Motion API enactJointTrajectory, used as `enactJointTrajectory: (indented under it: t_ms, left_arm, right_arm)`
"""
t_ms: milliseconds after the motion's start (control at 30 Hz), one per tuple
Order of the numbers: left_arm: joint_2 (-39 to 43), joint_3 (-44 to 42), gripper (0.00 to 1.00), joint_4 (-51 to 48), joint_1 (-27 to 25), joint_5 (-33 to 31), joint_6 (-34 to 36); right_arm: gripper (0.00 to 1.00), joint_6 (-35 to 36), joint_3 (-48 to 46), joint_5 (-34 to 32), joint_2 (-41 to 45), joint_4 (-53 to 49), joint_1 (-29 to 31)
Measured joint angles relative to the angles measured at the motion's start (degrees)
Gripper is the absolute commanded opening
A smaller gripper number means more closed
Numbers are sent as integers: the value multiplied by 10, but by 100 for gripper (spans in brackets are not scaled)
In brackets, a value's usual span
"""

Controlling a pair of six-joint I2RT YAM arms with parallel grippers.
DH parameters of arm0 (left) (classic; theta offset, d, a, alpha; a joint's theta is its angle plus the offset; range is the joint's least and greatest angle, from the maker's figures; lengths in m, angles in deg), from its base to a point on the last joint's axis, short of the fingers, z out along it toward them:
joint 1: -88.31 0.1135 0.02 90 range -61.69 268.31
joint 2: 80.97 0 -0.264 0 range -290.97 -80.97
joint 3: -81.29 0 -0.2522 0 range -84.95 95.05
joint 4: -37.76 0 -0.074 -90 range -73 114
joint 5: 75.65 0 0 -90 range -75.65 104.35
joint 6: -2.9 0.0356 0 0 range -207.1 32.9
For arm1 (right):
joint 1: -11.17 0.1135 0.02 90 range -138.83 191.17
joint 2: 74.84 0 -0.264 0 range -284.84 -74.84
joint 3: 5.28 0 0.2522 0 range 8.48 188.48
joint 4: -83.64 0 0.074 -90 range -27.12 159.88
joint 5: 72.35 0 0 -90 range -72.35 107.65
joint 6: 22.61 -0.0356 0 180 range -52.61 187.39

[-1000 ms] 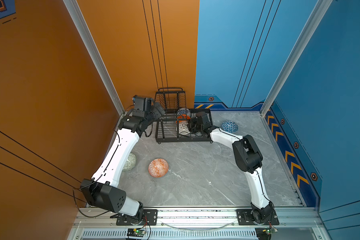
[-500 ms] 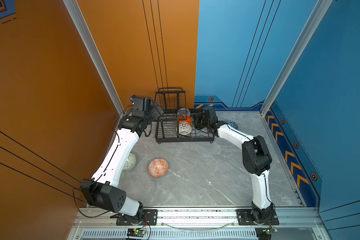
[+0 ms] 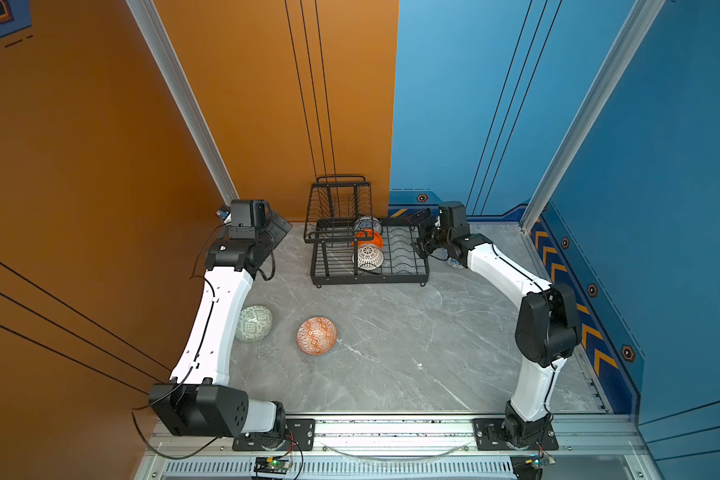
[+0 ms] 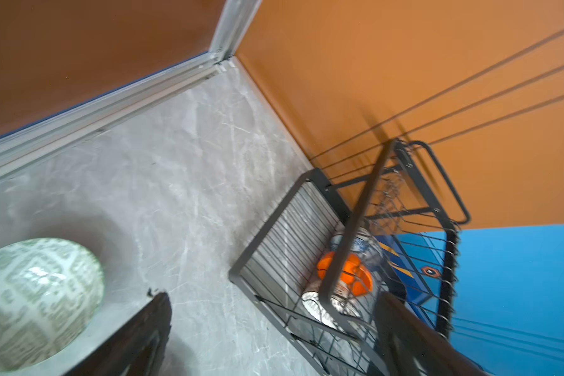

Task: Load the bowls into the dish rack
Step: 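Open the right gripper and lift it off the white bowl, then grasp the green-patterned bowl with the left gripper while the right gripper reaches the blue bowl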

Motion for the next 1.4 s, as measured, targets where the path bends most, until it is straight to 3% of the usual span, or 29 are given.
enactJointTrajectory:
  t_ms: [233,500,867,1133,1400]
  left_arm:
    - [-1,-75,98,-59,77,36,-37]
    - [-44,-137,98,-75,68,71,-44]
    - [-100,-191,96,-77,43,91,-15]
    - [-122,-201,88,-77,54,91,19]
    - [-170,-200,68,-77,68,91,67]
  right_arm:
    - [100,115,0,8,27,-105,-47]
    - [100,211,0,13,68,-181,-81]
    - [100,235,0,23,71,-205,-142]
    - [100,269,27,39,71,-212,-108]
    - [100,336,56,94,71,-181,-27]
